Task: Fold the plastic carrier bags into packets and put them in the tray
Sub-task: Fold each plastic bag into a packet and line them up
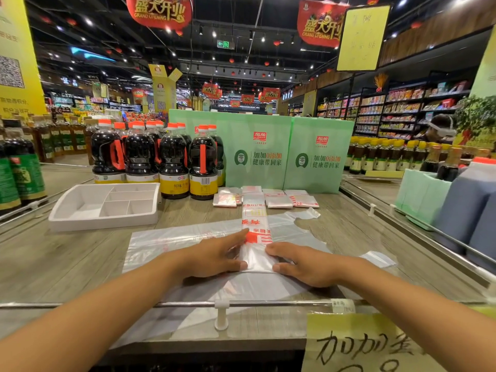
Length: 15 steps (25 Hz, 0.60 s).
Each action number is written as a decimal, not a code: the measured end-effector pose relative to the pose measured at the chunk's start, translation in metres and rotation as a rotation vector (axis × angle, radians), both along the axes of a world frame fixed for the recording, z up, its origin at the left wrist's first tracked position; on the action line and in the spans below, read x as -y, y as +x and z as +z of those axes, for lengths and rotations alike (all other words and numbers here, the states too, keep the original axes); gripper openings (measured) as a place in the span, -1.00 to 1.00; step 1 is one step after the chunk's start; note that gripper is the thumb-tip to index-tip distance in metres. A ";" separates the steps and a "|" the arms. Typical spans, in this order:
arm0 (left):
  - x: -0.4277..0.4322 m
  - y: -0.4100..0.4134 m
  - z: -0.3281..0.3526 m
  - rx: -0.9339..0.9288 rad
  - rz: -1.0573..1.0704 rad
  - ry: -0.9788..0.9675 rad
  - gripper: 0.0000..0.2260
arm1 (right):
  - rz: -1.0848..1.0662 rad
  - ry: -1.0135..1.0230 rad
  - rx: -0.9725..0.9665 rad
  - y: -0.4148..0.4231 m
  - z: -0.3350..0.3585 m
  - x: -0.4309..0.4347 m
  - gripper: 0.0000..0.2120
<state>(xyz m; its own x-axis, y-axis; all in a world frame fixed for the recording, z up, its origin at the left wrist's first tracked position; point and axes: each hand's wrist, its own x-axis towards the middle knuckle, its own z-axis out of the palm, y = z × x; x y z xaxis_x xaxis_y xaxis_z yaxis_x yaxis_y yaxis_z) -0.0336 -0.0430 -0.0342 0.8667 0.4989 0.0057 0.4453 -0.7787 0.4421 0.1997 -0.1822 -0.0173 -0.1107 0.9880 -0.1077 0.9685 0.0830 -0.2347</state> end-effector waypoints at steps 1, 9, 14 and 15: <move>-0.001 0.001 0.000 0.018 -0.016 -0.010 -0.30 | 0.014 -0.018 0.015 0.002 0.001 -0.001 -0.47; 0.003 0.001 0.007 -0.136 -0.056 0.028 -0.45 | 0.023 -0.036 -0.036 0.016 -0.005 0.002 -0.42; 0.007 0.000 0.010 -0.036 -0.021 -0.001 -0.37 | 0.003 -0.014 -0.118 0.018 -0.008 0.003 -0.34; 0.007 0.000 0.010 -0.008 -0.011 -0.005 -0.35 | -0.005 0.012 -0.150 0.016 -0.008 0.004 -0.34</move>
<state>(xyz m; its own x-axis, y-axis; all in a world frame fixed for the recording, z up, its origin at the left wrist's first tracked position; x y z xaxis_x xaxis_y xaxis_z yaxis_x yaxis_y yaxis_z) -0.0338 -0.0498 -0.0246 0.8721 0.4894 -0.0032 0.4402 -0.7815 0.4422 0.2161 -0.1857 -0.0255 -0.1195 0.9897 -0.0783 0.9232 0.0817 -0.3754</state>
